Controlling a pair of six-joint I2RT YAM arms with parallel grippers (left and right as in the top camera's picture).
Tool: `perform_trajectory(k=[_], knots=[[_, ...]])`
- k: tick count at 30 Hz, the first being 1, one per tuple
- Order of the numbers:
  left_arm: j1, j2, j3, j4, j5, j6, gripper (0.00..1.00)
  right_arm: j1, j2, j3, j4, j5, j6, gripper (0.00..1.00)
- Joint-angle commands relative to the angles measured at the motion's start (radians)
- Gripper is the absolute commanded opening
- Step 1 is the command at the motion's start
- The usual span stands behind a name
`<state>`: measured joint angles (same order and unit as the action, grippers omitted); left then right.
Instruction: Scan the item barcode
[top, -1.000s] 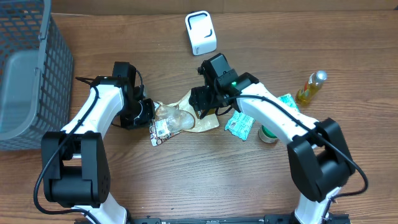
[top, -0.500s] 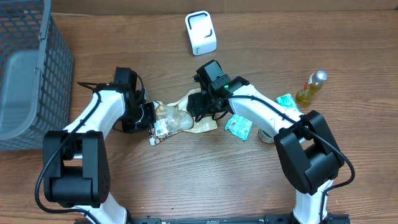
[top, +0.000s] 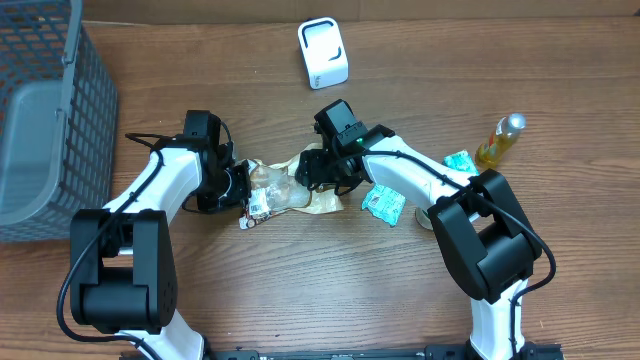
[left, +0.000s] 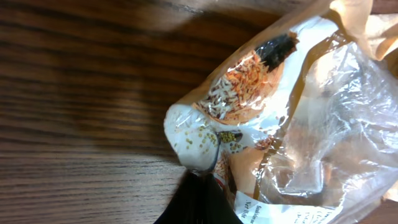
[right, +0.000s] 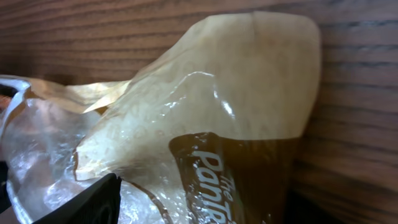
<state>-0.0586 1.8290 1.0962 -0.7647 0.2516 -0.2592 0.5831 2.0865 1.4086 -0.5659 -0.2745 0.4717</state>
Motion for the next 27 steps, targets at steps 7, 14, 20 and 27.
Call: perform_trajectory(k=[7,14,20,27], knots=[[-0.002,0.000,-0.013,0.012,0.000,-0.010,0.05,0.006,0.063,-0.007,-0.007,-0.147,0.035,0.71],[-0.002,0.001,-0.013,0.017,0.000,-0.010,0.05,0.006,0.069,-0.008,-0.006,-0.146,0.056,0.71],[-0.002,0.002,-0.013,0.018,0.000,-0.009,0.05,0.006,0.084,-0.069,0.172,-0.319,0.111,0.71],[-0.002,0.002,-0.013,0.018,0.000,-0.006,0.05,0.006,0.084,-0.101,0.338,-0.445,0.153,0.59]])
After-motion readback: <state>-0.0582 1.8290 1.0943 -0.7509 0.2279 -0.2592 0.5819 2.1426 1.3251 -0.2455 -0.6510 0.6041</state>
